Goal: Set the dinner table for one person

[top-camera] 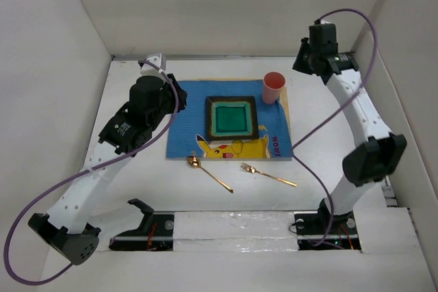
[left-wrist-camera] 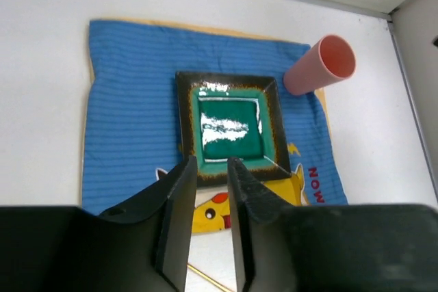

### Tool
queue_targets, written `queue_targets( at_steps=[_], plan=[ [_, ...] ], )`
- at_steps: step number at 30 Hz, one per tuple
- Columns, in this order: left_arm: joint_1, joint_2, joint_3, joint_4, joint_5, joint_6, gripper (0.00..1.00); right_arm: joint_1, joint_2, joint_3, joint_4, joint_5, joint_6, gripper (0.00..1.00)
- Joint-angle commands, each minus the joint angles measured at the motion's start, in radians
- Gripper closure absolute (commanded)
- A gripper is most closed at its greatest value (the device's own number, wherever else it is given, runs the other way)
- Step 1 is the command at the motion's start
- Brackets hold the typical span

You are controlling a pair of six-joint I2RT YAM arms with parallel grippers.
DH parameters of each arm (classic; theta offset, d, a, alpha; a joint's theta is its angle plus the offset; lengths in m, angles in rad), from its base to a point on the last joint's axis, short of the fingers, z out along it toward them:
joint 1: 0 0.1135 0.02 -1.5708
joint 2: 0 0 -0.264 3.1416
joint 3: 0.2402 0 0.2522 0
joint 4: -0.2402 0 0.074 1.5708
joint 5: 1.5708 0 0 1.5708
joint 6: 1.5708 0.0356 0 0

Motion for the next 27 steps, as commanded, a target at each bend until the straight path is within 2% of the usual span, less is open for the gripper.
queue_targets(
  at_steps=[1,2,3,4,5,6,8,9,11,12,13,15,16,18,23,27],
  plan=[
    [-0.001,-0.002,0.076,0.008,-0.036,0.039,0.80,0.039,-0.165,-0.114,0.066,-0.071,-0.008,0.78],
    [-0.001,0.000,0.081,0.007,-0.037,0.040,0.87,0.092,-0.248,-0.174,0.102,-0.105,-0.018,0.93],
    [-0.001,0.002,0.087,0.008,-0.037,0.040,0.93,0.128,-0.289,-0.313,0.144,-0.140,-0.025,1.00],
    [-0.001,0.002,0.090,0.010,-0.039,0.040,1.00,0.169,-0.328,-0.386,0.228,-0.224,-0.029,1.00],
    [-0.001,0.002,0.093,0.008,-0.040,0.042,1.00,0.218,-0.360,-0.452,0.264,-0.248,-0.028,1.00],
    [-0.001,0.003,0.102,0.010,-0.042,0.045,1.00,0.327,-0.409,-0.557,0.287,-0.253,-0.022,1.00],
    [-0.001,0.011,0.118,0.002,-0.048,0.056,1.00,0.444,-0.432,-0.645,0.345,-0.241,-0.002,1.00],
    [-0.001,0.015,0.139,-0.001,-0.053,0.060,1.00,0.557,-0.442,-0.685,0.371,-0.227,0.010,1.00],
    [-0.001,0.021,0.162,-0.013,-0.063,0.076,0.93,0.645,-0.430,-0.779,0.448,-0.207,0.050,1.00],
    [-0.001,0.021,0.186,-0.013,-0.071,0.085,0.85,0.744,-0.370,-0.803,0.480,-0.181,0.073,0.78],
    [-0.001,0.021,0.187,-0.013,-0.071,0.085,0.85,0.745,-0.370,-0.804,0.480,-0.181,0.074,0.78],
    [-0.001,0.018,0.197,-0.010,-0.071,0.093,0.82,0.798,-0.319,-0.792,0.483,-0.127,0.066,0.56],
    [-0.001,0.018,0.199,-0.010,-0.070,0.094,0.79,0.846,-0.261,-0.772,0.485,-0.071,0.064,0.52],
    [-0.001,0.015,0.199,-0.015,-0.062,0.093,0.77,0.875,-0.191,-0.736,0.474,-0.044,0.040,0.46],
    [-0.001,-0.005,0.177,-0.018,-0.051,0.085,0.74,0.952,0.004,-0.641,0.471,0.008,0.003,0.45],
    [-0.001,-0.021,0.164,-0.026,-0.056,0.083,0.73,0.972,0.089,-0.615,0.476,0.026,0.006,0.45]
  ],
)
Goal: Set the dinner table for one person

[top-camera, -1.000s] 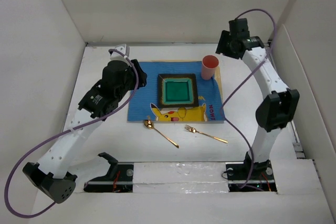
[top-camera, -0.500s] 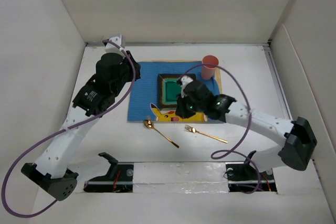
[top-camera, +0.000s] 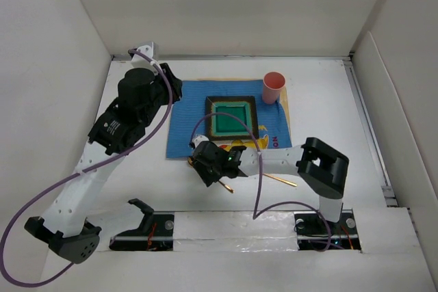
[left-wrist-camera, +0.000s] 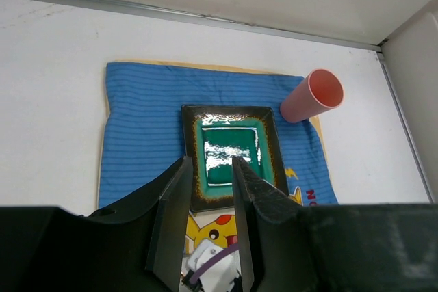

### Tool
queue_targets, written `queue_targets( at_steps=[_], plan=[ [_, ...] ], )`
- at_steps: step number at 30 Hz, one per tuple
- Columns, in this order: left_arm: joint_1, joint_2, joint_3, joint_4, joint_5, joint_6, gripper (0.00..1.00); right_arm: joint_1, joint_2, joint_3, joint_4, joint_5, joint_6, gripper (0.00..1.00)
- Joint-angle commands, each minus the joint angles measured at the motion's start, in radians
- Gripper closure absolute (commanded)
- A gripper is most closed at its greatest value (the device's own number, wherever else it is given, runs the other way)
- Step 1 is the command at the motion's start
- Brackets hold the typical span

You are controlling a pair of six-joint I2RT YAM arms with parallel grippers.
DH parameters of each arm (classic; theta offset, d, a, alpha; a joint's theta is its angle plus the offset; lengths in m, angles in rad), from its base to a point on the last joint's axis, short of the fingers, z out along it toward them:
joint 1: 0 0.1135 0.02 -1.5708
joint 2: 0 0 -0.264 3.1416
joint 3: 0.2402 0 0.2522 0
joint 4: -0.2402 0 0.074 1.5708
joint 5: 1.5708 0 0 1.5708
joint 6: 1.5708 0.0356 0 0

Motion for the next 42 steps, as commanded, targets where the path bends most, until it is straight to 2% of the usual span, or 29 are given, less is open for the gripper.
queue_targets(
  at_steps=[1,4,7,8,9,10,12,15,19,22,25,26,29,33,42],
  plan=[
    [-0.001,-0.041,-0.003,0.012,-0.006,0.006,0.73,0.013,0.039,0.054,0.053,0.071,-0.013,0.45],
    [-0.001,-0.048,-0.008,0.013,-0.003,0.005,0.73,0.013,0.079,0.071,0.045,0.108,0.002,0.47],
    [-0.001,-0.056,-0.014,0.015,-0.001,0.005,0.73,0.013,0.107,0.074,0.034,0.130,0.020,0.61],
    [-0.001,-0.056,-0.016,0.015,-0.001,0.005,0.73,0.022,0.112,0.071,0.034,0.137,0.023,0.70],
    [-0.001,-0.056,-0.019,0.015,-0.004,0.006,0.73,0.033,0.125,0.070,0.014,0.145,0.034,0.83],
    [-0.001,-0.056,-0.019,0.015,-0.004,0.008,0.73,0.033,0.125,0.070,0.014,0.145,0.034,0.84],
    [-0.001,-0.059,-0.019,0.015,-0.010,0.009,0.73,0.068,0.115,0.059,0.002,0.162,0.045,1.00],
    [-0.001,-0.064,-0.022,0.018,-0.013,0.011,0.73,0.081,0.073,0.047,-0.035,0.157,0.071,1.00],
    [-0.001,-0.060,-0.023,0.026,-0.010,0.009,0.73,0.090,-0.112,0.045,-0.081,0.141,0.072,1.00],
    [-0.001,-0.053,-0.034,0.042,0.000,0.008,0.73,0.050,-0.196,0.067,-0.128,0.148,0.074,1.00],
    [-0.001,-0.042,-0.046,0.059,0.020,0.000,0.73,-0.054,-0.283,0.062,-0.141,0.144,0.069,1.00],
    [-0.001,-0.036,-0.056,0.064,0.028,-0.003,0.73,-0.123,-0.305,0.059,-0.139,0.147,0.068,1.00],
    [-0.001,-0.019,-0.068,0.078,0.046,-0.009,0.73,-0.230,-0.304,0.054,-0.150,0.188,0.069,1.00],
    [-0.001,-0.004,-0.091,0.093,0.072,-0.026,0.74,-0.440,-0.254,0.053,-0.116,0.209,0.072,1.00],
    [-0.001,0.001,-0.149,0.113,0.091,-0.043,0.74,-0.655,-0.184,0.030,-0.052,0.142,-0.007,1.00]
  ],
)
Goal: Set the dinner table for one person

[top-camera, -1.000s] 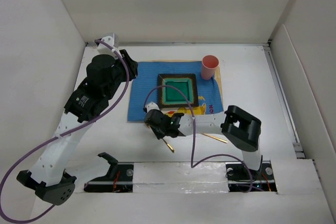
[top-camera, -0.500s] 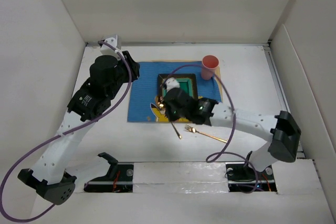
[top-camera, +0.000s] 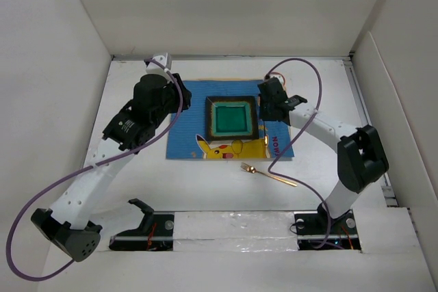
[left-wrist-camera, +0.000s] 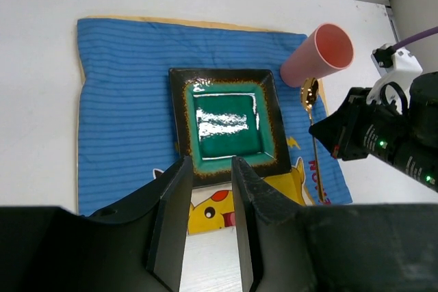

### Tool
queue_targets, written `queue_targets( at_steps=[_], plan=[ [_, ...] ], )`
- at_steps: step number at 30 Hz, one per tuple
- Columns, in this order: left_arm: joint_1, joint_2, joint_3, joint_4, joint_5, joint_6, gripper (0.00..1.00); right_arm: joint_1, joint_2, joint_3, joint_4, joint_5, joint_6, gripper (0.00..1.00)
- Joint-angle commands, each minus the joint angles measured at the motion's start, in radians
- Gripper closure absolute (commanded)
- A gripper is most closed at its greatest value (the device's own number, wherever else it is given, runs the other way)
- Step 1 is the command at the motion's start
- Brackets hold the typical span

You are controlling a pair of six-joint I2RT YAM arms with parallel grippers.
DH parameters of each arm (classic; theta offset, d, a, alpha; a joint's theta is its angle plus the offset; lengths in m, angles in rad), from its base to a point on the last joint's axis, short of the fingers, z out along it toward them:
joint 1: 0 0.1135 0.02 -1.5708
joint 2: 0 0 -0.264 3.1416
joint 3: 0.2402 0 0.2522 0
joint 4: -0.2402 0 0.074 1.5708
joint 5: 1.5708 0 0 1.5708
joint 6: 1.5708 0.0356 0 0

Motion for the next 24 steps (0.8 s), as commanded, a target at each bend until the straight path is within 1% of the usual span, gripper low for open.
queue_targets(
  at_steps=[1,5,11,18,19,21,22,24],
  plan=[
    [-0.001,-0.009,-0.011,0.057,0.013,-0.012,0.74,-0.041,-0.013,-0.012,0.060,-0.025,-0.058,1.00],
    [-0.001,-0.003,-0.021,0.062,0.018,-0.015,0.73,-0.087,0.030,-0.037,0.078,-0.057,-0.099,1.00],
    [-0.001,0.010,-0.022,0.070,0.024,-0.020,0.74,-0.098,0.085,-0.035,0.094,-0.082,-0.131,1.00],
    [-0.001,0.014,-0.022,0.071,0.029,-0.026,0.74,-0.098,0.145,0.006,0.075,-0.063,-0.125,1.00],
    [-0.001,0.014,-0.024,0.071,0.027,-0.028,0.74,-0.098,0.151,0.006,0.074,-0.065,-0.115,0.98],
    [-0.001,0.013,-0.025,0.068,0.026,-0.028,0.73,-0.098,0.156,0.000,0.075,-0.053,-0.102,0.89],
    [-0.001,0.011,-0.025,0.067,0.024,-0.028,0.73,-0.098,0.157,-0.002,0.074,-0.047,-0.092,0.80],
    [-0.001,0.011,-0.025,0.065,0.023,-0.028,0.74,-0.098,0.158,-0.003,0.074,-0.045,-0.088,0.71]
  ],
)
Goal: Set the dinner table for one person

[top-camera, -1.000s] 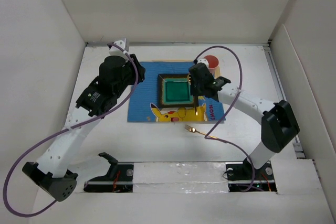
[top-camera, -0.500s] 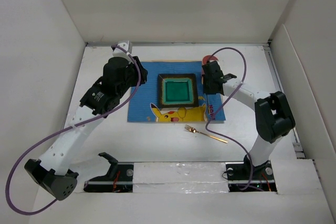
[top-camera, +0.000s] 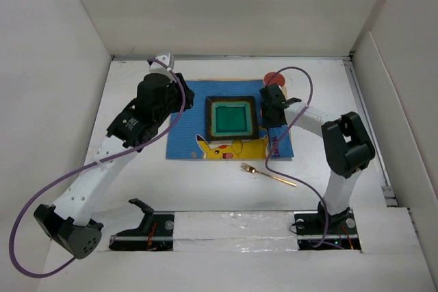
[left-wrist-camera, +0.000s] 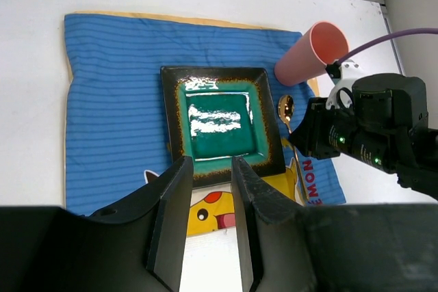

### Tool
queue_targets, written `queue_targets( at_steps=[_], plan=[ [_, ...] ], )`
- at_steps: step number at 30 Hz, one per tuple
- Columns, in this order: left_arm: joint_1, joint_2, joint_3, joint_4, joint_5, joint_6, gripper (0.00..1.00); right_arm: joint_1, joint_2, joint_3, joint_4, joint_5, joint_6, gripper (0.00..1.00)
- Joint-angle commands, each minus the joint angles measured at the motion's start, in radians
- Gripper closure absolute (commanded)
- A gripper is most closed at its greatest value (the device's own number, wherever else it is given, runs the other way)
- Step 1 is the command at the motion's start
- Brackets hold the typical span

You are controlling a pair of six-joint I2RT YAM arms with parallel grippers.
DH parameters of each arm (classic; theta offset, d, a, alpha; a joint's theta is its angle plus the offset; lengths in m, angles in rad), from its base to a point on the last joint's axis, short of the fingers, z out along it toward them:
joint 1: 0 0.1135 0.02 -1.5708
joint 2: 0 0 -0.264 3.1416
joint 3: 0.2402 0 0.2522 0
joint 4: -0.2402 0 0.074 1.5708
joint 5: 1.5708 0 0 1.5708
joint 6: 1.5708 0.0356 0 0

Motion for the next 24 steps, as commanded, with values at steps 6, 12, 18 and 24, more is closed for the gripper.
queue_targets(
  at_steps=[6,12,18,24],
  plan=[
    [-0.001,-0.007,-0.004,0.028,0.003,-0.002,0.74,-0.006,-0.157,0.009,-0.025,0.018,0.028,0.47],
    [-0.001,-0.009,0.039,0.012,-0.032,0.027,0.73,0.106,-0.488,-0.188,-0.114,-0.146,0.048,0.92],
    [-0.001,0.010,0.099,0.003,-0.060,0.055,0.73,0.290,-0.599,-0.339,-0.306,-0.201,0.165,0.76],
    [-0.001,0.021,0.143,0.005,-0.069,0.077,0.73,0.433,-0.451,-0.224,-0.479,-0.131,0.182,0.35]
  ],
)
